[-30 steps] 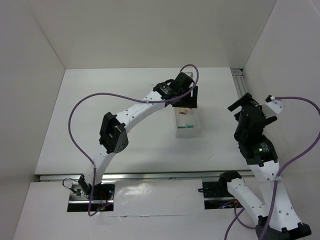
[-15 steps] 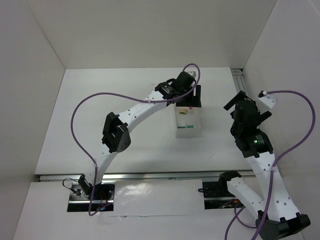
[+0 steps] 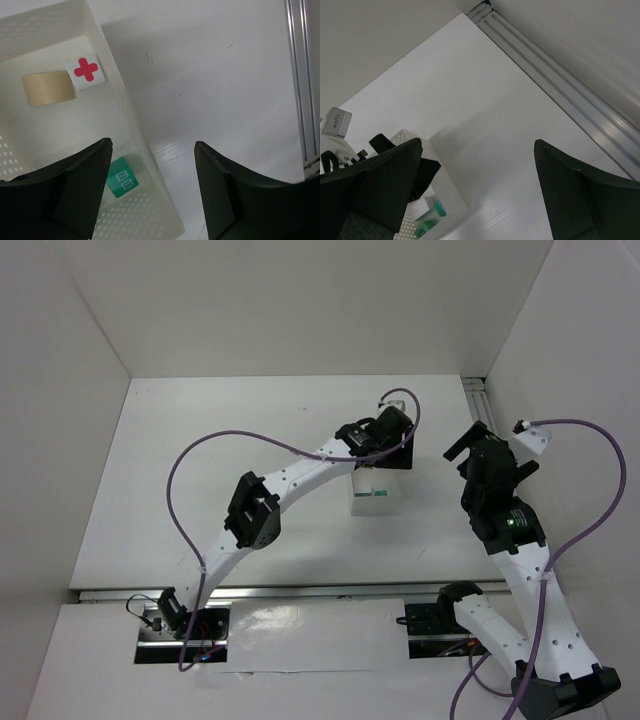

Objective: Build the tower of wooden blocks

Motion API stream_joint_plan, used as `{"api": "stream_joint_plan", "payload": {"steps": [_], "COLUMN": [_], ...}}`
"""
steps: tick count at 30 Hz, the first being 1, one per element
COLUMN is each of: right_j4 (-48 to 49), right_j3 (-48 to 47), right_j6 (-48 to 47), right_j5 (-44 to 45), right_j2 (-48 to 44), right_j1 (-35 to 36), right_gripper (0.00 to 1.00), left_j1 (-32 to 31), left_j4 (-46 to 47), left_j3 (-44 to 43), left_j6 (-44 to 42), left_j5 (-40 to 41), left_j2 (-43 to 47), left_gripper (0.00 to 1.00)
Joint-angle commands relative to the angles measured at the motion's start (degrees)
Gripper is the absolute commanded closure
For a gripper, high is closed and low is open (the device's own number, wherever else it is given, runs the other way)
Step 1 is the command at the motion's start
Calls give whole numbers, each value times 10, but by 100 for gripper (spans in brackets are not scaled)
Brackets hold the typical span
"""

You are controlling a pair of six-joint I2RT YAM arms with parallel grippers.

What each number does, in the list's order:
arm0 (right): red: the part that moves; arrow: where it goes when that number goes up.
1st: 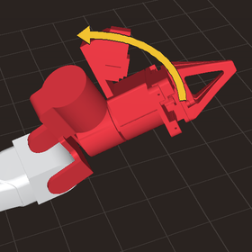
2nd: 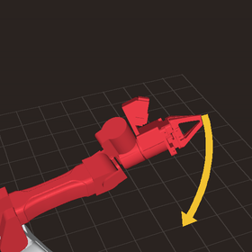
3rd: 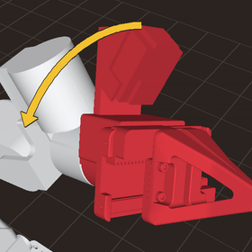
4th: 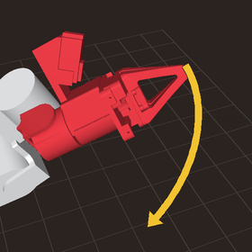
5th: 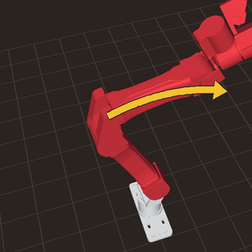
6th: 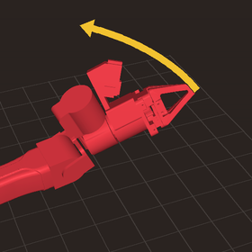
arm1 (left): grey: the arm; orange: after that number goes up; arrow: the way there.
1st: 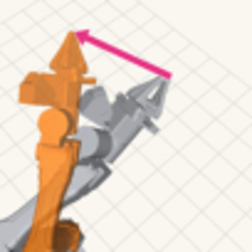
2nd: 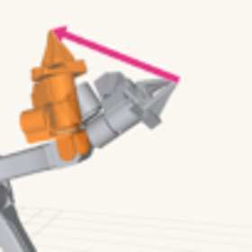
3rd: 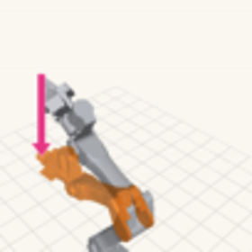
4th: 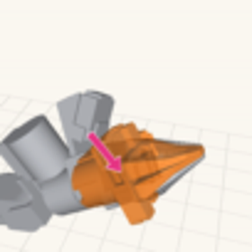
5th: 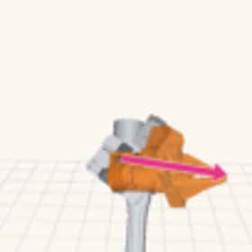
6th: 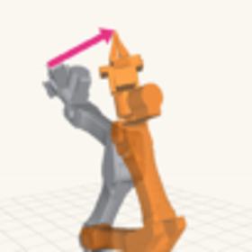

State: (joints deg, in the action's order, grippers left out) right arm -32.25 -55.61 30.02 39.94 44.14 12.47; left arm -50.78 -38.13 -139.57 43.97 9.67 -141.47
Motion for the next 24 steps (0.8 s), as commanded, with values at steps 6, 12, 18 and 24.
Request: {"api": "stream_joint_plan", "payload": {"steps": [6, 12, 18, 24], "right_j4": [9, 9, 14, 14], "right_j3": [-11, -5, -5, -5], "right_j6": [5, 5, 5, 10], "right_j5": [-12, -17, -17, -22], "right_j2": [-5, -5, -5, -5], "right_j1": [-3, -3, -3, -3], "right_gripper": [0, 0, 0, 0], "left_j1": [-3, -3, -3, -3], "left_j4": [15, 15, 15, 20], "left_j3": [-38, -38, -38, -18], "left_j6": [-3, -8, -13, -19], "left_j5": [42, 42, 36, 20], "left_j2": [-36, -46, -46, -25], "left_gripper": [30, 36, 47, 69]}}
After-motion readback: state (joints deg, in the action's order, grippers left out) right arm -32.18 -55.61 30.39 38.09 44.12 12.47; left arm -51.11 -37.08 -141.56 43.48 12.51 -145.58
